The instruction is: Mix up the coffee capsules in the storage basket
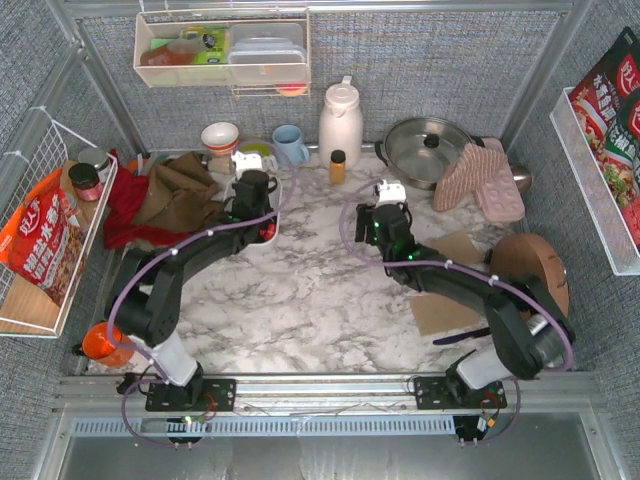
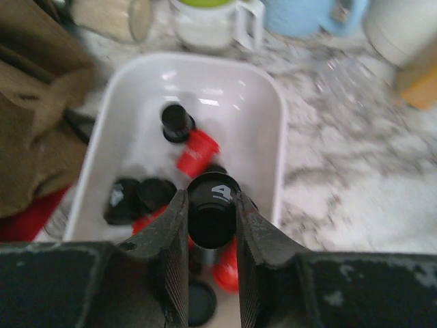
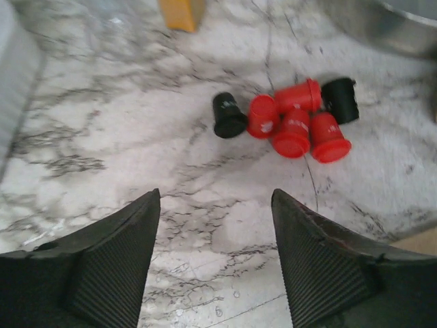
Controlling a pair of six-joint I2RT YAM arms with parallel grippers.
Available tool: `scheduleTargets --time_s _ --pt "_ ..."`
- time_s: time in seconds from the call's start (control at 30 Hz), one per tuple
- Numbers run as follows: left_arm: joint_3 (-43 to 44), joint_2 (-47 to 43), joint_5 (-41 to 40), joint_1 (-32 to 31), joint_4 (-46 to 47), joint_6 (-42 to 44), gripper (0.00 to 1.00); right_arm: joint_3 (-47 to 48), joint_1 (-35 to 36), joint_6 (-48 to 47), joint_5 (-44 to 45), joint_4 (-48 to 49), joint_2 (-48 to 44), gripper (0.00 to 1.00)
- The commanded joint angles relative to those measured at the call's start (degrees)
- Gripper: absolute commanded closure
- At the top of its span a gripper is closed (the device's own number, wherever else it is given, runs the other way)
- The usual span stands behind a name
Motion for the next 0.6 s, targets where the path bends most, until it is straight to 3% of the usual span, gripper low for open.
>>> scheduleTargets --time_s 0.0,0.13,0.27,0.33,0.43,0.57 --pt "5.65 6.22 -1.31 4.94 5.12 0.90 0.85 6.82 -1.72 8.63 4.92 -12.75 6.59 0.33" --pt "9.87 11.30 2.59 8.95 7.05 0.23 0.83 13.15 -3.03 7.87 3.19 -14.02 13.49 0.33" --pt "12.19 14.31 7.10 10.96 7.01 -1.26 0.70 19.03 -5.36 5.34 1.68 -15.46 19.01 0.29" --pt "11.42 14.17 9.64 11.25 7.72 -1.82 0.55 22.30 -7.01 5.70 0.09 -18.23 21.64 0.30" --pt "7.65 11.37 13.51 11.14 10.42 -2.06 0.43 25.97 -9.15 6.20 -2.19 -20.89 25.01 0.32" --pt "0.78 5.58 13.87 11.14 14.53 -3.19 0.15 30.30 -10.79 6.55 -4.82 -23.64 29.31 0.37"
